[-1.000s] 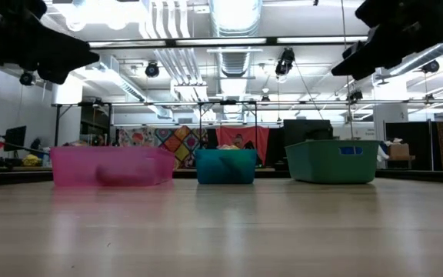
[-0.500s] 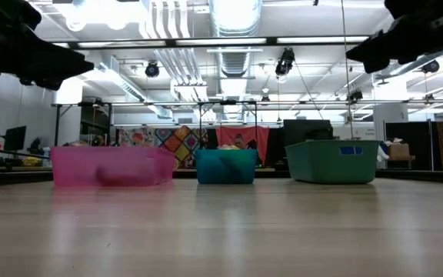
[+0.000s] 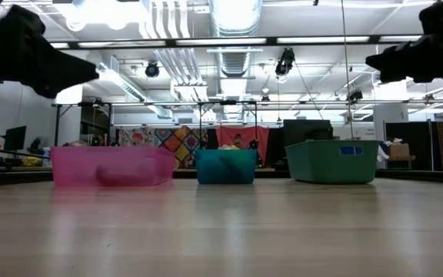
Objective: Sort candy
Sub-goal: Return to Home Position
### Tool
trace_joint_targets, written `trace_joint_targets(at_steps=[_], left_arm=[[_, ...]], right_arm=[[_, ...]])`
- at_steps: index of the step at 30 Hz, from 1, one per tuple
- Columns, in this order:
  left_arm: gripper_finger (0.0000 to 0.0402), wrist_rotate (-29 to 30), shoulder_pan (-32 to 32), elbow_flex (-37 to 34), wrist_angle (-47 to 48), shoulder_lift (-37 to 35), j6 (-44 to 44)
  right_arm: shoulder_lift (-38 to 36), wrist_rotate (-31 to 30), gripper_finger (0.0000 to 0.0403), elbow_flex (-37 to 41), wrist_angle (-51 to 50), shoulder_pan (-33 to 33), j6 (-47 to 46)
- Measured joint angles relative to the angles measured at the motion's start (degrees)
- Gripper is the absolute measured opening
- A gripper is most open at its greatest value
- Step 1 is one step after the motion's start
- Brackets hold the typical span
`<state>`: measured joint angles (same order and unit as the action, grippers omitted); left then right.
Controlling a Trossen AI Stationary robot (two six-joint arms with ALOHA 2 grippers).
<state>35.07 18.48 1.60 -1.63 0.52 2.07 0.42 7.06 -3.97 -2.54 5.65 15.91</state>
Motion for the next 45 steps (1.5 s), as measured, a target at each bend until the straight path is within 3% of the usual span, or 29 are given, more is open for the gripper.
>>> trace_joint_targets(at_steps=[4,7,10,15,23,30,36,41,45], left_arm=[[0.0155,12.6,0.0,0.8,2.9,0.7,-3.5],[0.0155,16.4,0.0,0.7,3.0,1.3,-3.6],[0.0155,16.4,0.0,0.7,3.0,2.0,-3.6],[0.0155,16.4,0.0,1.0,3.2,2.9,-3.6],[0.0155,16.4,0.0,1.2,3.1,3.2,-3.7],[0.0155,16.4,0.0,1.2,3.0,3.7,-3.7],[0.0155,16.4,0.0,1.2,2.9,3.9,-3.7],[0.0155,16.4,0.0,1.2,2.9,3.9,-3.7],[0.0155,16.4,0.0,1.2,3.0,3.9,-3.7]], right_arm=[[0.4,0.0,0.0028,1.5,1.6,0.0,2.0],[1.5,-0.1,0.0028,1.7,1.2,0.0,3.9],[2.6,-0.2,0.0028,1.8,1.2,0.0,0.6],[3.8,-1.7,0.0029,1.9,1.5,0.0,-13.7],[3.9,-1.7,0.0029,1.9,1.4,0.0,-12.7],[3.9,-1.7,0.0029,2.0,1.6,0.0,-20.4],[3.6,-5.7,0.0029,3.2,4.0,0.0,-20.1],[-0.2,-4.9,0.0029,3.2,3.6,-0.1,-17.5],[-0.3,-0.2,0.0029,3.2,4.5,0.4,-16.7]])
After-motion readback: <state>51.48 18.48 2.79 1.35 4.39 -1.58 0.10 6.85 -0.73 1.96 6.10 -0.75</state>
